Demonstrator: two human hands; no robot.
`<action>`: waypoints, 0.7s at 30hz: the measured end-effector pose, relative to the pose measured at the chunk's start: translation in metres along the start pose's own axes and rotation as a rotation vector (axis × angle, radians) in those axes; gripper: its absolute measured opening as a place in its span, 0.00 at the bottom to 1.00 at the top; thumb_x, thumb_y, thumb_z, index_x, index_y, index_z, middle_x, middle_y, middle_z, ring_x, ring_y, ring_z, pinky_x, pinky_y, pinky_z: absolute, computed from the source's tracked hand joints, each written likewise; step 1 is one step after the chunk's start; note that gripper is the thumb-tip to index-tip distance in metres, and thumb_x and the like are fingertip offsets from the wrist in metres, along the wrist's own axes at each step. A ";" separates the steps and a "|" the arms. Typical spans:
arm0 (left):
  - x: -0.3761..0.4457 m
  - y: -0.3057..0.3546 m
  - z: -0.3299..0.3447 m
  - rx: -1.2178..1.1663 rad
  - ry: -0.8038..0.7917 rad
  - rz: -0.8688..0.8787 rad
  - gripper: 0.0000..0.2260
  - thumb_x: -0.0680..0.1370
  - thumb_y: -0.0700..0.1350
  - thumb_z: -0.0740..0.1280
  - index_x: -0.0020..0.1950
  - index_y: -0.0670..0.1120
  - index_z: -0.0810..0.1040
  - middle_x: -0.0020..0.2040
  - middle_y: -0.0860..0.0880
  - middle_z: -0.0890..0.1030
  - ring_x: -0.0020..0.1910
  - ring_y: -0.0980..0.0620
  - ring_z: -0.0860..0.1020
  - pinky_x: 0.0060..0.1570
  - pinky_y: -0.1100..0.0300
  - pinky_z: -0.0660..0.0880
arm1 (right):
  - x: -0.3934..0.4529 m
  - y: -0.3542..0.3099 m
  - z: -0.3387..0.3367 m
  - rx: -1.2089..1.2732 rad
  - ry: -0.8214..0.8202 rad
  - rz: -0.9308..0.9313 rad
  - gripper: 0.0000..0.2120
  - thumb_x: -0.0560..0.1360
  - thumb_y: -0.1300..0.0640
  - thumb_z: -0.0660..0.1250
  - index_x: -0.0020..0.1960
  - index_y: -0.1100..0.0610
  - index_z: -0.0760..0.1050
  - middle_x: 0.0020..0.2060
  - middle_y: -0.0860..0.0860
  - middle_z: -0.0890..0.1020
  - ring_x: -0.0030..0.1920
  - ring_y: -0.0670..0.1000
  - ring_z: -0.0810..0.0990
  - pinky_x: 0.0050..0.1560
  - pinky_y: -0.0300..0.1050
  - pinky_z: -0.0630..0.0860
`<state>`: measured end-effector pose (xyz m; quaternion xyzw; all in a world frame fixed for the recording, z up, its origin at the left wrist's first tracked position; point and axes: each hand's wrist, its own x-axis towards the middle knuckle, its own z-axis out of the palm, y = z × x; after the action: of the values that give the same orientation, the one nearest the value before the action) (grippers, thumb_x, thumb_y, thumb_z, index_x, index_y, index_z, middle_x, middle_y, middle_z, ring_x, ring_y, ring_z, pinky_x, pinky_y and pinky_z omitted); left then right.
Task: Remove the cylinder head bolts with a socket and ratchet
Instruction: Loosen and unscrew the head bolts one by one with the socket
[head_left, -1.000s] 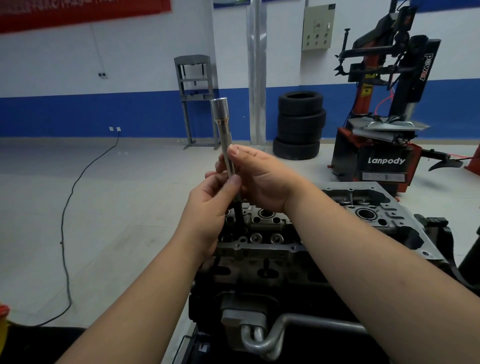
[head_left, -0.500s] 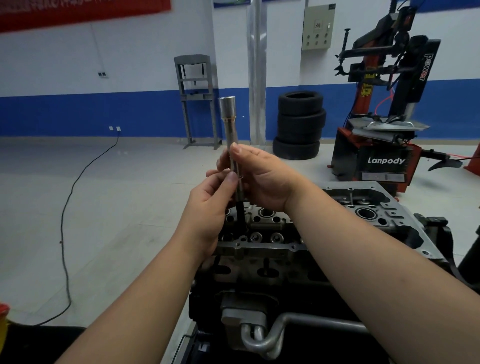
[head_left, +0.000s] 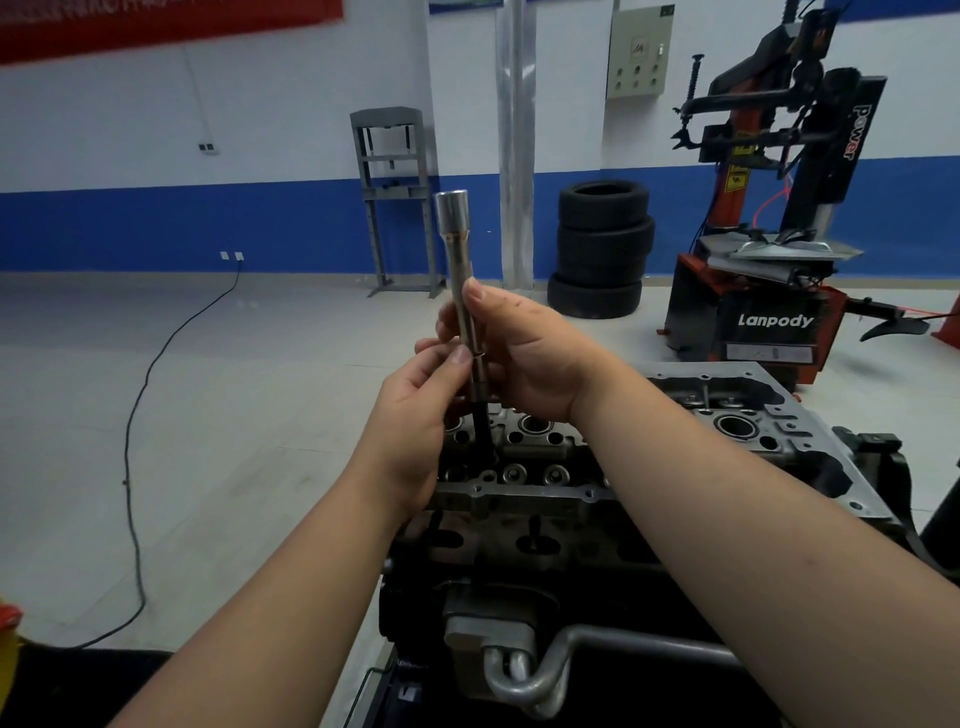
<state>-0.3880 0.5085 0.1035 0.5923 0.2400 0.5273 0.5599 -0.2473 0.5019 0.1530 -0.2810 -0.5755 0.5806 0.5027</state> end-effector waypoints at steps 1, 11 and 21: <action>0.000 0.001 -0.001 -0.027 -0.015 -0.005 0.11 0.79 0.51 0.65 0.47 0.56 0.88 0.47 0.52 0.87 0.50 0.55 0.85 0.46 0.65 0.79 | 0.000 0.000 0.000 -0.008 0.001 0.017 0.14 0.81 0.47 0.60 0.50 0.58 0.77 0.44 0.52 0.81 0.54 0.55 0.80 0.54 0.52 0.78; -0.002 -0.003 0.002 0.024 0.080 0.055 0.12 0.72 0.52 0.71 0.51 0.48 0.84 0.46 0.54 0.86 0.50 0.53 0.85 0.49 0.64 0.80 | 0.000 0.000 0.002 0.042 -0.027 0.000 0.09 0.82 0.52 0.60 0.49 0.57 0.73 0.44 0.52 0.78 0.55 0.57 0.79 0.58 0.54 0.75; -0.002 0.000 0.001 -0.004 0.069 0.038 0.07 0.73 0.51 0.70 0.47 0.51 0.86 0.49 0.49 0.84 0.50 0.52 0.85 0.49 0.61 0.79 | -0.001 -0.001 0.002 -0.010 -0.005 0.022 0.14 0.79 0.46 0.63 0.54 0.56 0.76 0.44 0.50 0.80 0.51 0.53 0.80 0.55 0.50 0.77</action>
<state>-0.3874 0.5064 0.1029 0.5770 0.2469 0.5586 0.5423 -0.2487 0.5005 0.1540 -0.2885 -0.5766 0.5838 0.4934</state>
